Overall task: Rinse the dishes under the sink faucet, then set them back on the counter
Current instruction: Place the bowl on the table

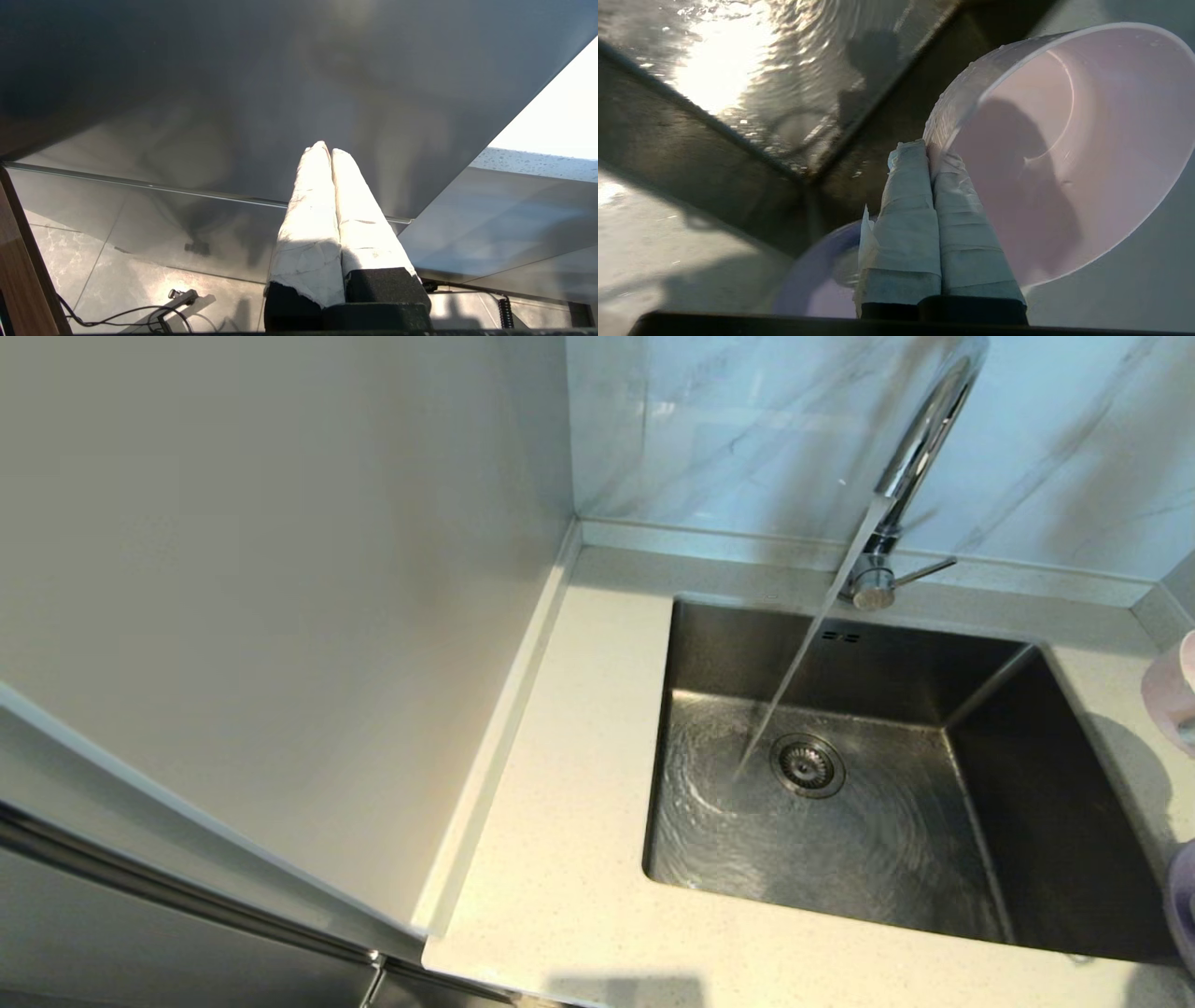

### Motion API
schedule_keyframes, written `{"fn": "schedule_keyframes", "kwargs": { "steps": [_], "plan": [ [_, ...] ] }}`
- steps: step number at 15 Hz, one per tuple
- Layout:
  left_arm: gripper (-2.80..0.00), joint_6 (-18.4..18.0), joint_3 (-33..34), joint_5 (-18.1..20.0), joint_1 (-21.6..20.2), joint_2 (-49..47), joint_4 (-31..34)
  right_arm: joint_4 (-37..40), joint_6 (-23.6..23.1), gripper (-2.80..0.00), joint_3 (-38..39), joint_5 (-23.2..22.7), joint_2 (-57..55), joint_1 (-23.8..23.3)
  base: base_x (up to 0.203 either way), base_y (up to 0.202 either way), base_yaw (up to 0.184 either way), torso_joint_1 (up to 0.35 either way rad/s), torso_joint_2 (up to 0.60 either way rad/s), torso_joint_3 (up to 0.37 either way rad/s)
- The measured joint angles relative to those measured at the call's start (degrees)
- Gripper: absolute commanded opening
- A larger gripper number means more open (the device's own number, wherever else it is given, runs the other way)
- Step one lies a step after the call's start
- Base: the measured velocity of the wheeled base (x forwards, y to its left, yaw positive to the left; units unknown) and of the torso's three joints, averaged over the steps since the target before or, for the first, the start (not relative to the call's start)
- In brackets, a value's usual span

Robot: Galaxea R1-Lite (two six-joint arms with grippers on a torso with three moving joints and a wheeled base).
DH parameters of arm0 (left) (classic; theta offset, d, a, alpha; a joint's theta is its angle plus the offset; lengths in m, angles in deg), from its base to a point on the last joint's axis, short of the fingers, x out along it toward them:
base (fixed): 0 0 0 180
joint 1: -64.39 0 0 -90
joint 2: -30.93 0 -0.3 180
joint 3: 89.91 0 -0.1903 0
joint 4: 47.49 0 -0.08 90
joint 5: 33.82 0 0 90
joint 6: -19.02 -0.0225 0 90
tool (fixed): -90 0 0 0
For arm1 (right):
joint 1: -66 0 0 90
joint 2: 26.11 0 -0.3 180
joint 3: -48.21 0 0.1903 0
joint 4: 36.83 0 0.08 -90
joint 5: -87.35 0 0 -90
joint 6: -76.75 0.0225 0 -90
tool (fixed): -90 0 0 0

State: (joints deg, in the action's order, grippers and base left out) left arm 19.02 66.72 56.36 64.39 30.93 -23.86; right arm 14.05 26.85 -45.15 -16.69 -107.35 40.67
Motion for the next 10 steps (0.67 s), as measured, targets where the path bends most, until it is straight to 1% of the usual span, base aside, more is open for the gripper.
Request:
{"fn": "schedule_keyframes", "kwargs": {
  "steps": [6, 8, 10],
  "plan": [
    [-2.80, -0.02, 0.00, 0.02, 0.00, 0.00, 0.02, -8.56, -0.20, -2.80, -0.35, 6.26, -7.80, -0.11, 0.000, 0.000, 0.000, 0.000, 0.00, 0.000],
    [-2.80, 0.00, 0.00, 0.02, 0.00, 0.00, -0.02, -9.41, 0.21, -2.80, -1.85, 8.31, -10.82, -0.33, 0.000, 0.000, 0.000, 0.000, 0.00, 0.000],
    [-2.80, 0.00, 0.00, 0.02, 0.00, 0.00, 0.00, -9.46, 0.63, -2.80, -4.09, 9.21, -13.77, -0.83, 0.000, 0.000, 0.000, 0.000, 0.00, 0.000]
  ]
}}
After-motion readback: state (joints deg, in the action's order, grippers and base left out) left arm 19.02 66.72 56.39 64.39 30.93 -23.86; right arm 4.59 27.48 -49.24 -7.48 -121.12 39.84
